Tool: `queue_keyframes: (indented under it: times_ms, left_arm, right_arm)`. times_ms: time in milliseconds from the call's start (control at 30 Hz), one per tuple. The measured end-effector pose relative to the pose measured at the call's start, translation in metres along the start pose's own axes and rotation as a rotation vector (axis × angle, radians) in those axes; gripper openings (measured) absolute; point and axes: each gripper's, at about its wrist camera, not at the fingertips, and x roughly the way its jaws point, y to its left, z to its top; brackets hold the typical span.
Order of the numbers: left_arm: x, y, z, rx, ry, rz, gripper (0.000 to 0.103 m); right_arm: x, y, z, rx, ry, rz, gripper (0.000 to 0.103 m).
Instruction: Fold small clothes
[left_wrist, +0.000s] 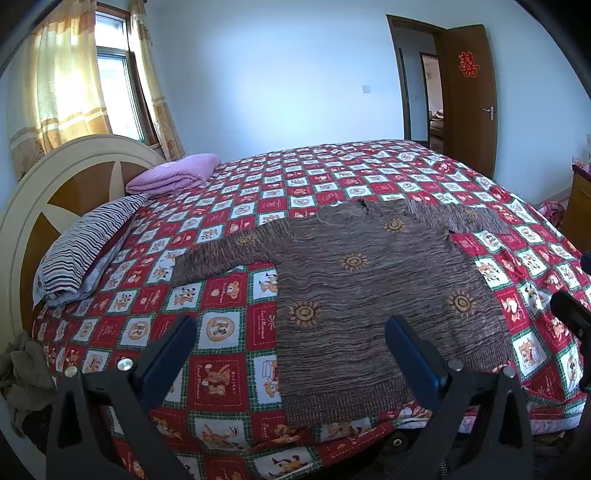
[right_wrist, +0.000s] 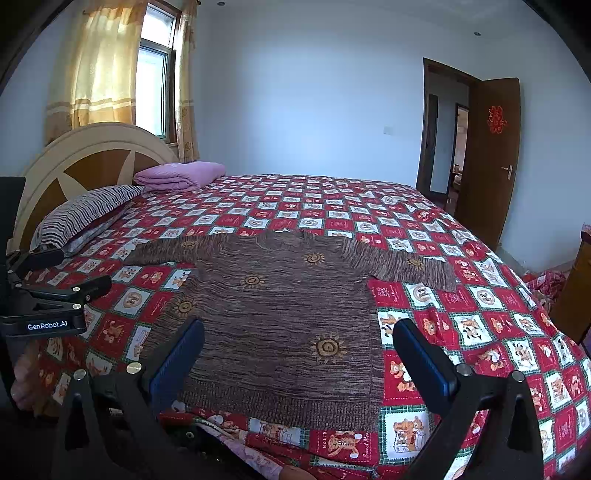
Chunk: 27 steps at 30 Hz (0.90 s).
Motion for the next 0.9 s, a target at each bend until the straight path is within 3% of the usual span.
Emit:
queue_keyframes:
  times_ms: [900]
  left_arm:
    - [0.0022,0.0034,-0.0012,0.001,0.003,0.003,0.103]
  right_arm:
    - [0.0023,-0.0013,-0.0015,0.009,0.008,0.005,0.102]
